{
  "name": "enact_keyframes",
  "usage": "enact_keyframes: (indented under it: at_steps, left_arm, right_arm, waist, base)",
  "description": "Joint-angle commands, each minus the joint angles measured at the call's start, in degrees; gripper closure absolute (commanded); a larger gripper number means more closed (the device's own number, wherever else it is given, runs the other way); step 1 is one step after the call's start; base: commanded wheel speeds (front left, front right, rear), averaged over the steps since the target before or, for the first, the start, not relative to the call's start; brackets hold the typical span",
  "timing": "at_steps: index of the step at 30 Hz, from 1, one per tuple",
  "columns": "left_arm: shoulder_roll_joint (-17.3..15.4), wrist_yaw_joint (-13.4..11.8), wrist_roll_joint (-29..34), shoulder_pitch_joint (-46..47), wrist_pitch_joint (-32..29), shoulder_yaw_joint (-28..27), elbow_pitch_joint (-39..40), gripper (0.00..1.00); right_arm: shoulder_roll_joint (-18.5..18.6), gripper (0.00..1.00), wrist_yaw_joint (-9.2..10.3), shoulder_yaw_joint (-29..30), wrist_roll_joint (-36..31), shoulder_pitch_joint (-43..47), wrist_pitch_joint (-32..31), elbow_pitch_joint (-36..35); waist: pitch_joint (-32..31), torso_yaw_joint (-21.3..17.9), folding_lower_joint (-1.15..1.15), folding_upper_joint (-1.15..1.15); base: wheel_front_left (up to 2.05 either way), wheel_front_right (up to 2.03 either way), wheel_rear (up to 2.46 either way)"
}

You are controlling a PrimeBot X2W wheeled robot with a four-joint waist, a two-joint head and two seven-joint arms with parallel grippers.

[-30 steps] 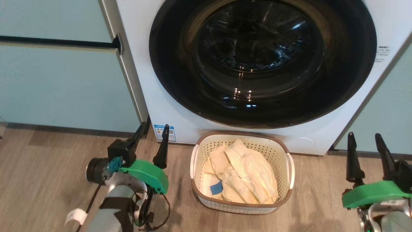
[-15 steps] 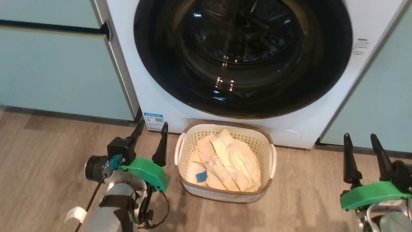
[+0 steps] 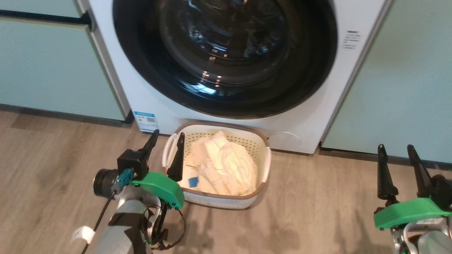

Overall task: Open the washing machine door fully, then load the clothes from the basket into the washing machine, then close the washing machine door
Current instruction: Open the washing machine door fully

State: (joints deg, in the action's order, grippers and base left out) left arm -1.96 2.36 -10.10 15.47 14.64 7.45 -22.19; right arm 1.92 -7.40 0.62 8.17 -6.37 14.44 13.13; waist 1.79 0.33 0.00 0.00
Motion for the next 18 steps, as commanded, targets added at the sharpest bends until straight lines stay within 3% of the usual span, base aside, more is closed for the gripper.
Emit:
enact_keyframes:
  at_steps: [1,9,18]
  left_arm:
    - [-0.92,0.16,0.01,3.07,0.36,-2.01,2.41,0.00]
    - [-0.92,0.71,-1.97,2.86,0.36,-2.42,3.37,0.00]
    - [-0.92,0.44,-1.68,2.85,0.36,-2.42,2.82,0.00]
  right_arm:
    - [0.96,0.00,-0.09,-0.86,0.30,-2.79,0.56,-2.04]
    - [0.96,0.00,-0.09,-0.52,0.52,-2.71,0.56,-2.63]
    - [0.96,0.00,-0.09,-0.35,0.53,-2.51,0.56,-2.91]
  waist:
    - [0.02,-0.05,0.00,0.00]
    - [0.07,-0.17,0.00,0.00]
    - [-0.05,-0.24,0.00,0.00]
  base:
    - [1.23,1.23,-2.46]
    - [0.95,0.96,-1.91]
    - [0.36,0.36,-0.72]
